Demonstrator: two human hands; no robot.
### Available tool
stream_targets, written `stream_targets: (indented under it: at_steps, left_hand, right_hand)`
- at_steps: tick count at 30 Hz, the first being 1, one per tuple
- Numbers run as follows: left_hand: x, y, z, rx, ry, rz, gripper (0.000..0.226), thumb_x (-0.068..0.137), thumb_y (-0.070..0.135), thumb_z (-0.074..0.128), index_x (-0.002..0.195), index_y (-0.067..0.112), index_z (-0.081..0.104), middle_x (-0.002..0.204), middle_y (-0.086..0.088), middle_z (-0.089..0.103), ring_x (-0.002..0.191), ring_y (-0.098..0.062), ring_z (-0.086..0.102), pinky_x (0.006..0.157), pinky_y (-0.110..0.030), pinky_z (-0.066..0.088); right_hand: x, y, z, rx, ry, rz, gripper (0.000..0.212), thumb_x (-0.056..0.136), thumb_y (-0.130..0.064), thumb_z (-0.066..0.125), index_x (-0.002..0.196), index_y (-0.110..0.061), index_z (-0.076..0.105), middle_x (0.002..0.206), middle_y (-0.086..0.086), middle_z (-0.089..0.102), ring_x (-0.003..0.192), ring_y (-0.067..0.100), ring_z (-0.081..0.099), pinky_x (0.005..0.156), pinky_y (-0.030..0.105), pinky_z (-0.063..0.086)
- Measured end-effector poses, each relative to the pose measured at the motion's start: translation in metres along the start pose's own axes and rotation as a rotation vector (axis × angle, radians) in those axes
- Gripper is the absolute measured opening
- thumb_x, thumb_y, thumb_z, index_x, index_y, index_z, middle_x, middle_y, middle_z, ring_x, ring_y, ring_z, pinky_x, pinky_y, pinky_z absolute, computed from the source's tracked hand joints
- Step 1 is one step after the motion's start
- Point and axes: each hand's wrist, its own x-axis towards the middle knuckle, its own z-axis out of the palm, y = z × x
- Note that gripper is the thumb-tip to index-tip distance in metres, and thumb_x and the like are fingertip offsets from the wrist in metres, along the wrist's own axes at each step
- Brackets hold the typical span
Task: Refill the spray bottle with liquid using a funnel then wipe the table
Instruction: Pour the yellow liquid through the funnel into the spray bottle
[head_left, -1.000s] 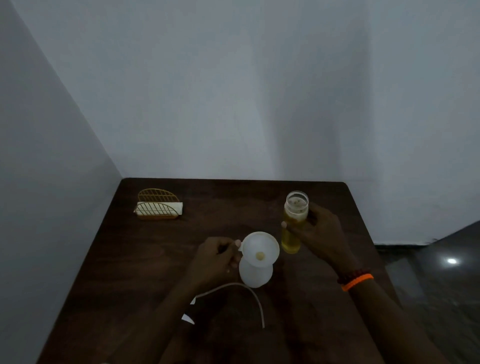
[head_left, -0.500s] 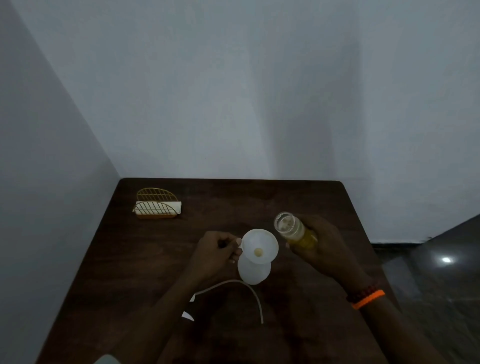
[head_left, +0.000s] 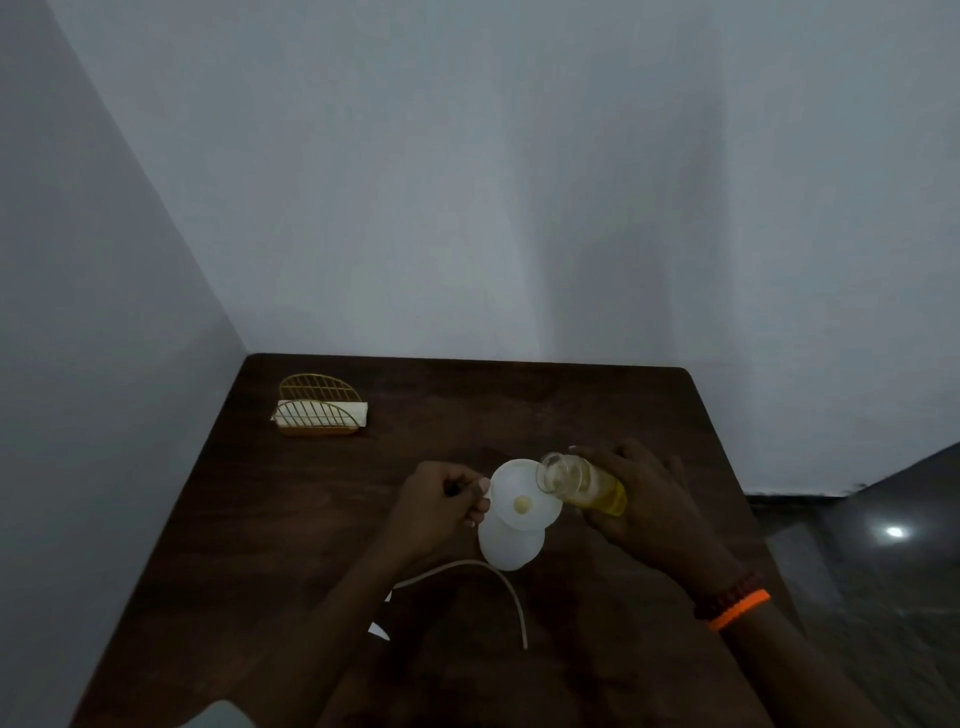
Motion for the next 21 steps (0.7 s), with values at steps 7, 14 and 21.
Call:
stream_targets:
  at_steps: [7,14,21]
  left_hand:
    - [-0.0004,-0.0004,0.0004,0.014,0.003,0.016,0.015,0.096,0.014,0.063,0.098,0.007,0.076,0.082,-0.011,0.077,0.073,-0.020,0.073,0.072,-0.036,0.062]
    - [-0.0013,0.0001,0.0006,0.002,0.008,-0.003,0.015,0.096,0.015,0.064,0.098,0.008,0.077,0.082,-0.010,0.077,0.075,-0.020,0.073,0.074,-0.037,0.062]
    - [-0.0024,0.0028,0.0011,0.011,0.008,0.006,0.016,0.097,0.015,0.063,0.098,0.006,0.076,0.083,-0.012,0.077,0.078,-0.024,0.074,0.076,-0.040,0.063]
  right_hand:
    - [0.0018,-0.0016,-0.0002,-0.079,-0.032,0.013,0.072,0.078,-0.054,0.069,0.143,-0.047,0.039,0.111,-0.008,0.045,0.101,0.009,0.042,0.090,0.032,0.026]
    - [0.0041,-0.0050,-0.0037,-0.138,-0.048,0.012,0.074,0.076,-0.053,0.068,0.144,-0.049,0.037,0.109,-0.009,0.041,0.101,0.009,0.040,0.087,0.031,0.024]
    - [0.0048,-0.0053,-0.0049,-0.161,-0.069,0.012,0.076,0.076,-0.052,0.068,0.145,-0.048,0.036,0.109,-0.007,0.041,0.103,0.010,0.039,0.088,0.033,0.026]
